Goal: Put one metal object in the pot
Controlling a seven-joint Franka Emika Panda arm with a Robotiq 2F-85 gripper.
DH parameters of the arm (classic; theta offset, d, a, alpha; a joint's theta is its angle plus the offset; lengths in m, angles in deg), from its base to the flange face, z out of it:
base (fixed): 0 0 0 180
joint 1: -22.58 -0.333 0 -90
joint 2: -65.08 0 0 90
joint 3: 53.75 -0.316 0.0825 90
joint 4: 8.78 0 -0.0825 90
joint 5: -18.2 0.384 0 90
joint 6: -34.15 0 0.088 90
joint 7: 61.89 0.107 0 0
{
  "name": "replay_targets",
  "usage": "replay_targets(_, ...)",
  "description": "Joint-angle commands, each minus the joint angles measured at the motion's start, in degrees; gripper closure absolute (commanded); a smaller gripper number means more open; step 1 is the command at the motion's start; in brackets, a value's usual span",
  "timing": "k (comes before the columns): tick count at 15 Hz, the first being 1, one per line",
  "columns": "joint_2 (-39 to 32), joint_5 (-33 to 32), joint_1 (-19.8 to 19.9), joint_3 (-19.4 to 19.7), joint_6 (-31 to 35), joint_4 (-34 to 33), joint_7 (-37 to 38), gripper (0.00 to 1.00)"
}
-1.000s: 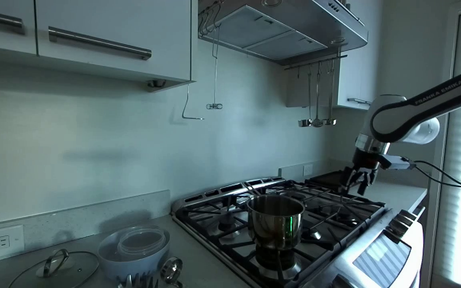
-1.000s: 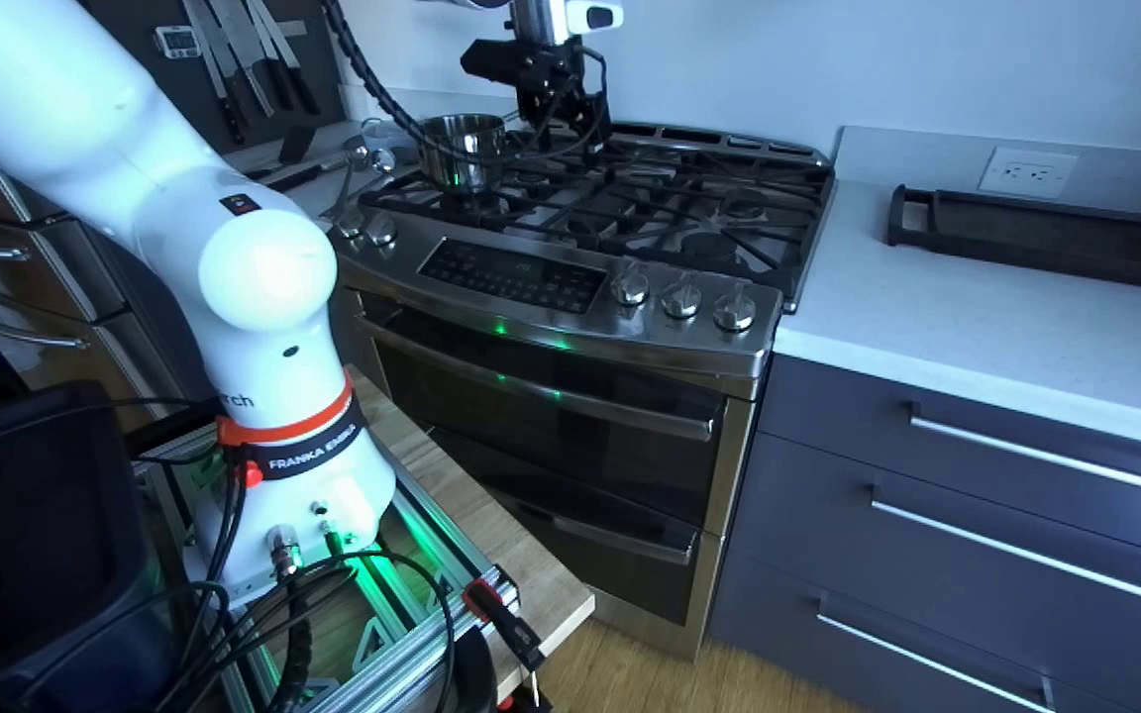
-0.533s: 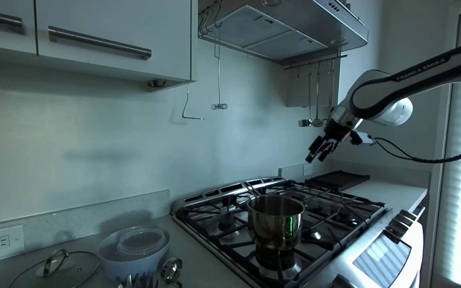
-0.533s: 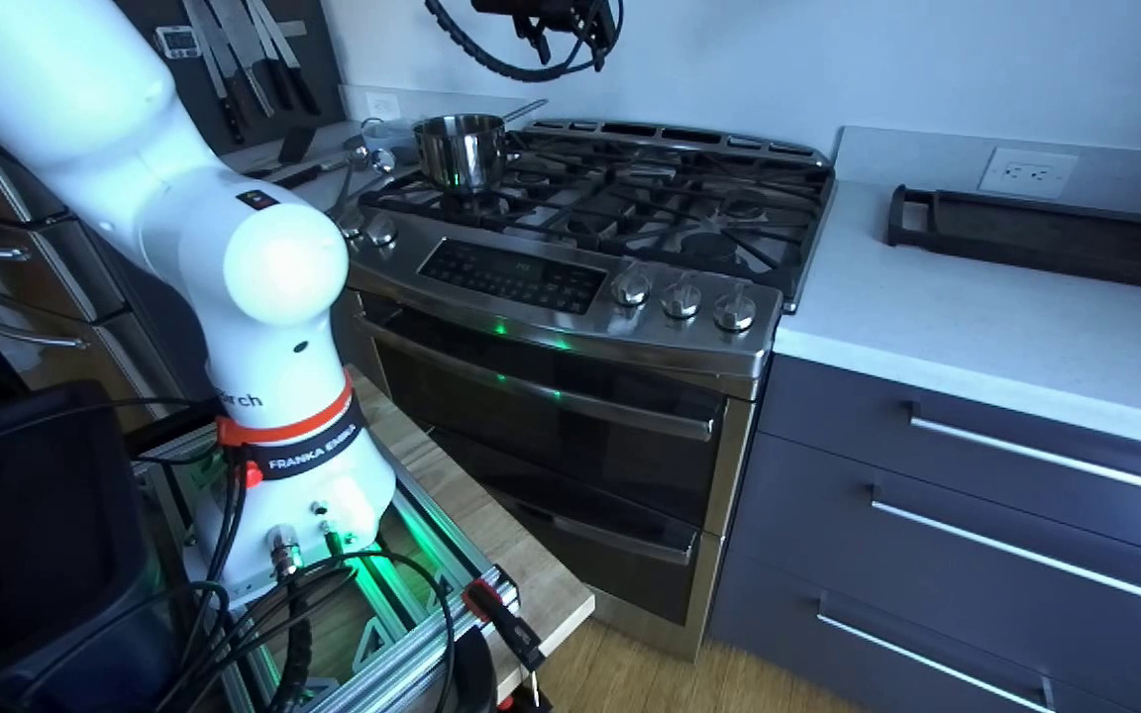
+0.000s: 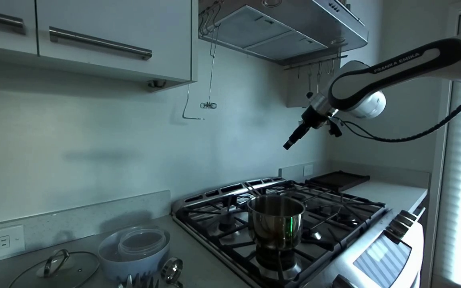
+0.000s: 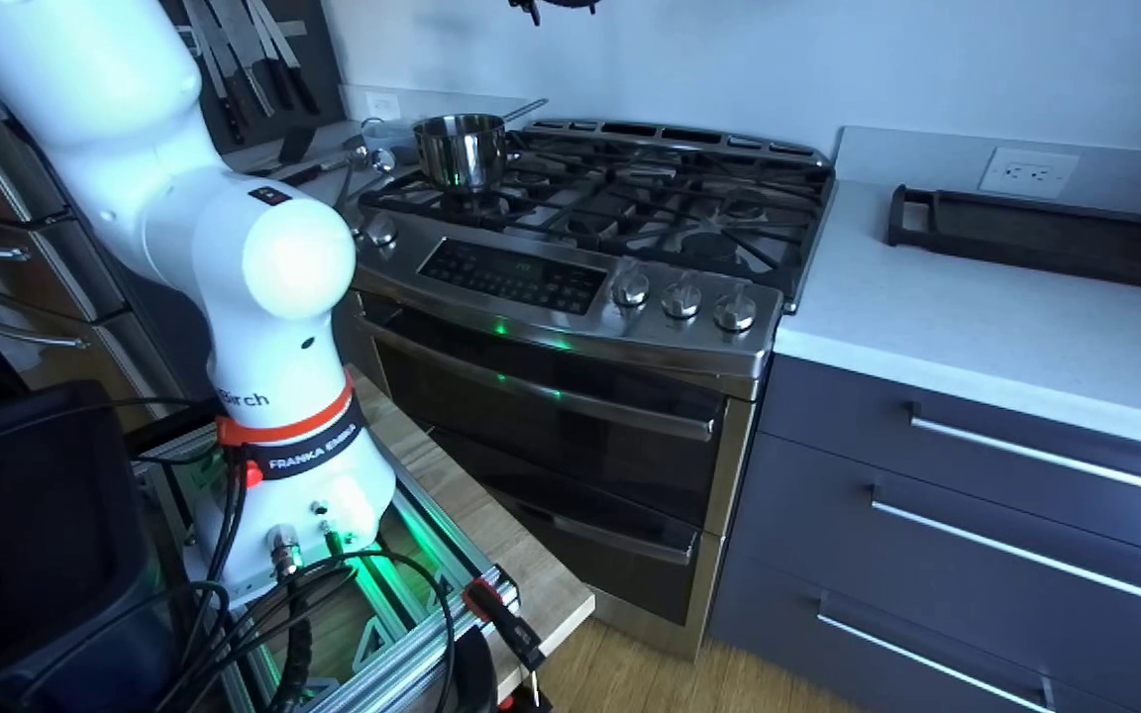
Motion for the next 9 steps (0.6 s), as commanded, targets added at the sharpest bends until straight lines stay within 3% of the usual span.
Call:
replay_targets(1, -0.2, 0.2, 0.8, -0.9, -0.1, -0.2, 0.1, 0.0)
replay_targets(3, -0.1, 0.1, 1.0, -0.8, -0.1, -0.2, 0.2, 0.0)
replay_targets(4, -0.1, 7.7, -1.9, 0.7, 3.2, 0.2, -4.5, 0.0)
replay_targets(9, 0.1, 31.6, -12.6, 5.1, 11.3, -2.9, -22.7, 0.0)
